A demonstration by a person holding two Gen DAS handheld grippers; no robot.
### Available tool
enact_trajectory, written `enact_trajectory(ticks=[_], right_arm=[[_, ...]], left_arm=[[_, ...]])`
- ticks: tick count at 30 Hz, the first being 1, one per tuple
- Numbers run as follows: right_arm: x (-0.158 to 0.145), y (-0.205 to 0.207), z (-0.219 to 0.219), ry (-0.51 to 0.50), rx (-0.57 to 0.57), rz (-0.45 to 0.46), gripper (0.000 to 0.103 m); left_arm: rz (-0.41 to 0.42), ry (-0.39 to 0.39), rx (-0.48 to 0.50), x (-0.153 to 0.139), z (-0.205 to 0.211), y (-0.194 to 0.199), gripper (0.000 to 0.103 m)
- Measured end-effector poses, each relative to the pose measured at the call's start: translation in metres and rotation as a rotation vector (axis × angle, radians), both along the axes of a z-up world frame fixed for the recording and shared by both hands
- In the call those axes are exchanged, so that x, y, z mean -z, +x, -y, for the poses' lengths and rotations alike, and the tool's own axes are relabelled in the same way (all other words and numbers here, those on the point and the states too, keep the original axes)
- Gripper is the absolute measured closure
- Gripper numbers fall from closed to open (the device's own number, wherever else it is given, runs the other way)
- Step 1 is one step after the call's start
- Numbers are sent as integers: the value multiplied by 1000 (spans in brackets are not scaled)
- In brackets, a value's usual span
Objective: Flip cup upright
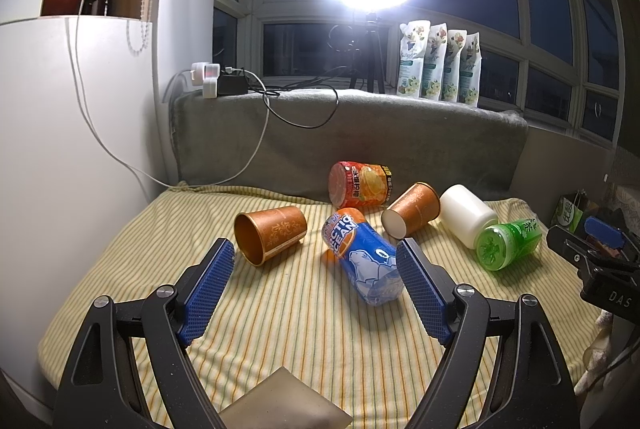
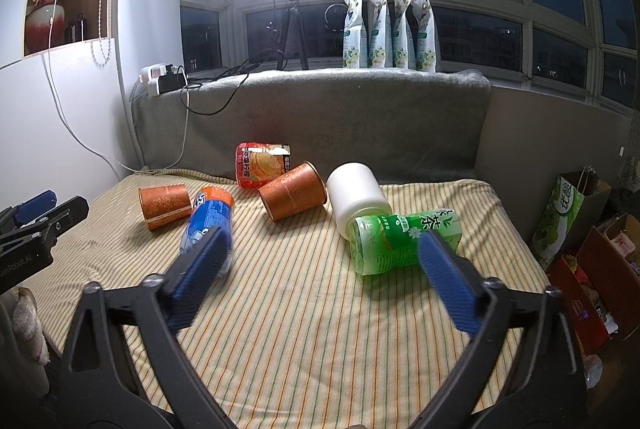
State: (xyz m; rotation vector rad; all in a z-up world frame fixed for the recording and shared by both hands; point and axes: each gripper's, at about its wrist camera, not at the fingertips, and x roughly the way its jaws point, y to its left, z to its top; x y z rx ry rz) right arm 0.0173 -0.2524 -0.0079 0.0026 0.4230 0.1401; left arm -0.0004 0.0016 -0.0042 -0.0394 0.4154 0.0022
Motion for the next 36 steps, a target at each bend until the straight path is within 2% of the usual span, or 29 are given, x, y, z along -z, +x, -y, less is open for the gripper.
enact_trajectory(ticks=[27,36], right_arm=[[0,2,3,3,-1,-6,0],[8,30,1,-32,-37,-49,0]], left_arm=[[-9,10,2,0,5,2,20],[-54,22,0,13,-3,13,20]])
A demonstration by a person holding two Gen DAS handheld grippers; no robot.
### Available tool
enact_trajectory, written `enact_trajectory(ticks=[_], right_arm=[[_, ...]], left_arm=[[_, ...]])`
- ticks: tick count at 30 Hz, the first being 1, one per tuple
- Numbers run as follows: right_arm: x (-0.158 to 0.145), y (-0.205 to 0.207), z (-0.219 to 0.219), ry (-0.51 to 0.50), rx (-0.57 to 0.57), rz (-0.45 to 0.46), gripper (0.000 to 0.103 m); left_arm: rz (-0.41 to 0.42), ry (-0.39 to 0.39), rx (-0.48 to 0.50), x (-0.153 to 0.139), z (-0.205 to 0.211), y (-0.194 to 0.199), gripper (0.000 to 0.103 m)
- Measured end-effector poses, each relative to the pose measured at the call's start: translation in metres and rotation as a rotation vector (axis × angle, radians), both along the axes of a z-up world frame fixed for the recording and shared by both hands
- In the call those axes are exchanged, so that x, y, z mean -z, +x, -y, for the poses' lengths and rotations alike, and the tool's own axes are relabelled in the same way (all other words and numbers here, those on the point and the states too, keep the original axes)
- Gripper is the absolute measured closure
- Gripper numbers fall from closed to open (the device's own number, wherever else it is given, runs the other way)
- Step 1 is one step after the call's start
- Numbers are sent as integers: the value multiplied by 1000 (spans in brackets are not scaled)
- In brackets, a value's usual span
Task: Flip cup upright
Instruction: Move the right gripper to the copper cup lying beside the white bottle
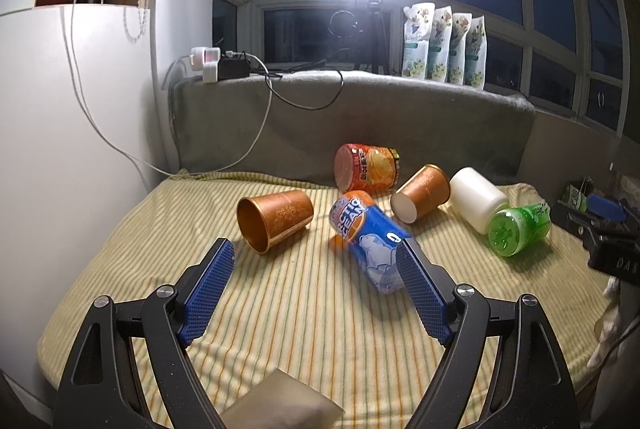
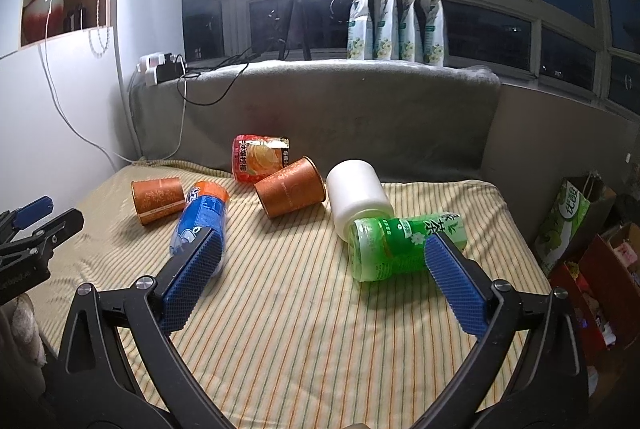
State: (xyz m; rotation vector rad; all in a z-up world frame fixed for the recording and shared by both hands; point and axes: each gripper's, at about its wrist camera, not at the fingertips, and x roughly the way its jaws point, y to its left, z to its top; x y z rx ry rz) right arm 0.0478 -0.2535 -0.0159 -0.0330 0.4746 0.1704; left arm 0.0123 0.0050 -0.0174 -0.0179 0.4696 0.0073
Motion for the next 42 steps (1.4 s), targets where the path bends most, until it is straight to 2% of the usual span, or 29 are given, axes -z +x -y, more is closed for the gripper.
enact_trajectory(ticks=[4,10,14,17,20,27,30,37,40,42], right_arm=[[-4,15,-5,-6,-28,-17,0],[-10,44,-18,-11,-71,-59,0],[-9,71,-27,26,-82,-140,0],[-6,92,-32,93,-91,-211,0],[4,112,-38,144,-69,-280,0],[32,162,-47,347,0,-459,1],[41,180,-47,394,61,-508,7],[57,211,-49,474,159,-583,8],[64,221,-53,491,188,-608,14],[67,226,-55,493,203,-616,15]], left_arm=[[-8,16,4,2,-4,4,20],[-54,2,-9,8,-17,15,20],[-78,0,-17,12,-23,21,20],[-81,-3,-22,14,-27,22,20],[-83,-12,-22,14,-31,23,20],[-98,-56,-43,20,-49,21,20],[-106,-79,-49,24,-56,20,20],[-105,-113,-59,25,-69,17,20],[-102,-122,-60,25,-73,17,20],[-100,-124,-62,25,-76,16,20]])
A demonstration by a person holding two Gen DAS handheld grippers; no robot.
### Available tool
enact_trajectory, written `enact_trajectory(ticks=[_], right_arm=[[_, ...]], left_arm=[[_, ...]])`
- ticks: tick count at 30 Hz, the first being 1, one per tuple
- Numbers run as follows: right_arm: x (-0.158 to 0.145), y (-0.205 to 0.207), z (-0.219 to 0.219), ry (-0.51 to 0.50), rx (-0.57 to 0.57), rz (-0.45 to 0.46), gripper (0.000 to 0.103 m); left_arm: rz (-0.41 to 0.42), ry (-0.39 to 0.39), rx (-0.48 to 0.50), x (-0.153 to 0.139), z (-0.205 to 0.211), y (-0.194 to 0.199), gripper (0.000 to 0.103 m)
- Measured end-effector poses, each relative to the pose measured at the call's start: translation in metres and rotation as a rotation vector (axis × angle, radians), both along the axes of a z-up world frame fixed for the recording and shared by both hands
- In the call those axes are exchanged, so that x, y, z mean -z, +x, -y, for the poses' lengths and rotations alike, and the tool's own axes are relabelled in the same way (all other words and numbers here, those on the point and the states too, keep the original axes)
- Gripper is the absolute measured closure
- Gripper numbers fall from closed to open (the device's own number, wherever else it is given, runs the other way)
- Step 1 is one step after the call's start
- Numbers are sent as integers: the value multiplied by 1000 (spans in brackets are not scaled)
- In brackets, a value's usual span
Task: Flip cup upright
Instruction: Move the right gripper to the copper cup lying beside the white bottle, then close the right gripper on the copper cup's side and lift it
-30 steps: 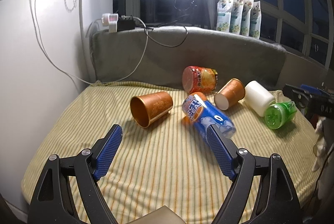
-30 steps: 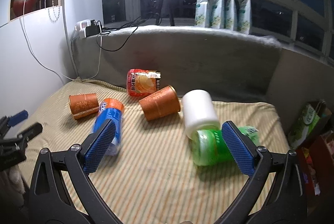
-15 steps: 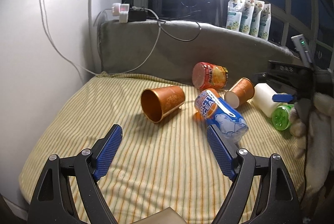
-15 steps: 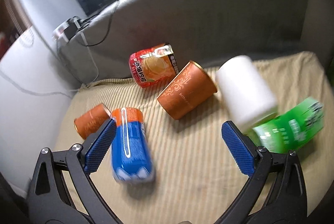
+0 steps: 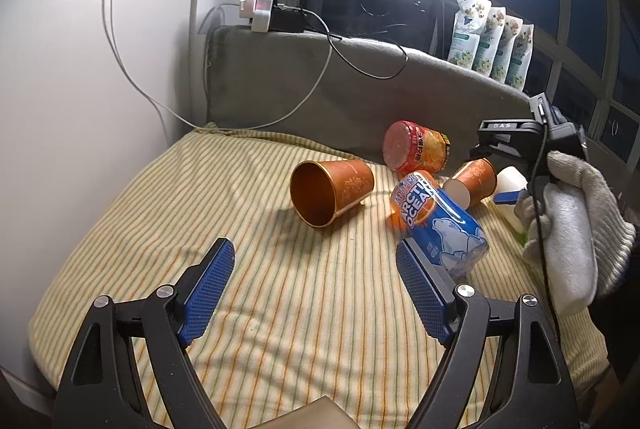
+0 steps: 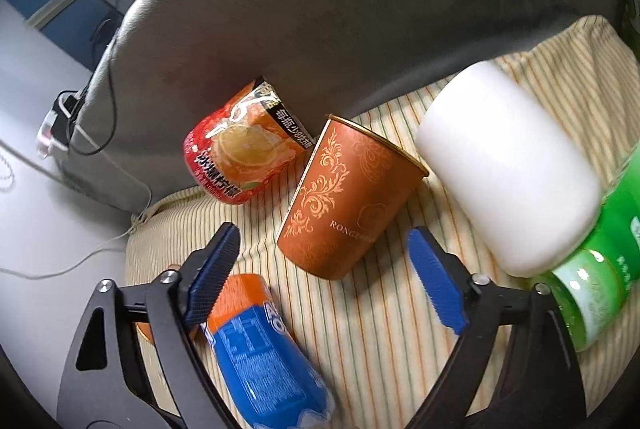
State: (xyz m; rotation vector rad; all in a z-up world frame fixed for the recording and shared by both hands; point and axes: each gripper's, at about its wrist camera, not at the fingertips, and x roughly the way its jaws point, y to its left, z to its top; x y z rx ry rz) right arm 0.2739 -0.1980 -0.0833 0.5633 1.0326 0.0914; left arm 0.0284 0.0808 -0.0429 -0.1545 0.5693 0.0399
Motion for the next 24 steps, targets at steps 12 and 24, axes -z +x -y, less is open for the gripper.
enact_trajectory(ticks=[12,24], right_arm=[[23,29,-13,-51,34,-57,25],[22,21,-4,-13,12,-42,38]], left_arm=[[4,-12,-23,0,-11,-1,20],[12,-4,-25,-2,-10,-2,20]])
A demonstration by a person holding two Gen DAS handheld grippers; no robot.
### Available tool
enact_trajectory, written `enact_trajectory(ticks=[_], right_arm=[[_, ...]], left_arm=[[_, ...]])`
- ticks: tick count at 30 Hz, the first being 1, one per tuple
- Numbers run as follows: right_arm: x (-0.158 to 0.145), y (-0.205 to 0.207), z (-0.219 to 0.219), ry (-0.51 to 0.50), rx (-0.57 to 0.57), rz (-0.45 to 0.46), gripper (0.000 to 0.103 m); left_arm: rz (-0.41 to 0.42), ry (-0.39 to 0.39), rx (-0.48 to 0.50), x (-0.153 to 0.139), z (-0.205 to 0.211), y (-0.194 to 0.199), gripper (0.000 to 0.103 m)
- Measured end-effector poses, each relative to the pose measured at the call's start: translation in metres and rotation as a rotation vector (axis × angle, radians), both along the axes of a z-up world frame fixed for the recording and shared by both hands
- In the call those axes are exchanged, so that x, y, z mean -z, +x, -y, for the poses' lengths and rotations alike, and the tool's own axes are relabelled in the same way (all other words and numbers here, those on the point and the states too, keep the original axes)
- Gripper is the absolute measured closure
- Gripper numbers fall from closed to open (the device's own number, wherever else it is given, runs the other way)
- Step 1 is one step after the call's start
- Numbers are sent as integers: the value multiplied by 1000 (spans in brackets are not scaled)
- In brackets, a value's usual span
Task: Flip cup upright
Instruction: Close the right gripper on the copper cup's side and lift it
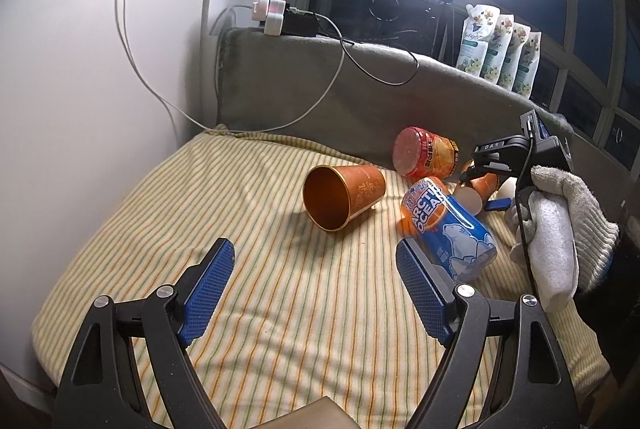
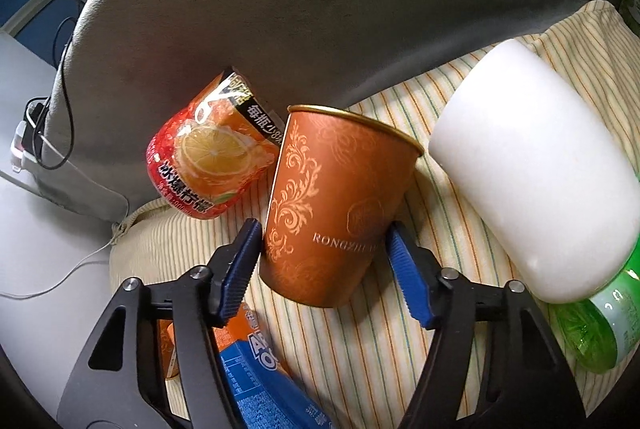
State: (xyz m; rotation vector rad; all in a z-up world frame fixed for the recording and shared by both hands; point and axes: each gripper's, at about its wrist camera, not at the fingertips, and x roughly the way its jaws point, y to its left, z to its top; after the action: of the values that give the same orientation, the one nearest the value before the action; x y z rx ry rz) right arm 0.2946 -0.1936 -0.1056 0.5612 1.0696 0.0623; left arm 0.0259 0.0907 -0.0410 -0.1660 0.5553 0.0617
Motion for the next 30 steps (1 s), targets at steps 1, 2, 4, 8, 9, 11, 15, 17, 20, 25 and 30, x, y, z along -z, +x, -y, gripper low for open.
enact_trajectory(ticks=[1,2,4,8,9,11,15,17,20,25,30], right_arm=[[-1,-1,-1,6,-5,2,38],[-1,-2,0,10,-7,3,39],[0,-5,2,20,-15,8,39],[-5,-13,3,22,-47,28,39],[-7,-16,3,23,-57,35,39],[-12,-22,3,29,-73,46,39],[-28,-37,5,38,-114,77,39],[-37,-46,9,42,-137,90,39],[-47,-60,15,58,-175,101,39],[-70,-88,17,54,-256,131,39],[-96,-114,18,54,-318,155,39]], left_arm=[[1,0,-1,0,-1,-1,20],[3,0,-1,0,0,-1,20],[5,0,-2,-1,0,-2,20],[10,4,1,-3,2,-5,20],[11,6,2,-3,3,-5,20],[13,9,2,-4,4,-7,20],[17,13,-1,-6,5,-10,20],[16,12,0,-7,6,-11,20],[10,16,2,-8,7,-12,20],[1,3,17,-10,11,-15,20],[9,11,36,-15,19,-20,20]])
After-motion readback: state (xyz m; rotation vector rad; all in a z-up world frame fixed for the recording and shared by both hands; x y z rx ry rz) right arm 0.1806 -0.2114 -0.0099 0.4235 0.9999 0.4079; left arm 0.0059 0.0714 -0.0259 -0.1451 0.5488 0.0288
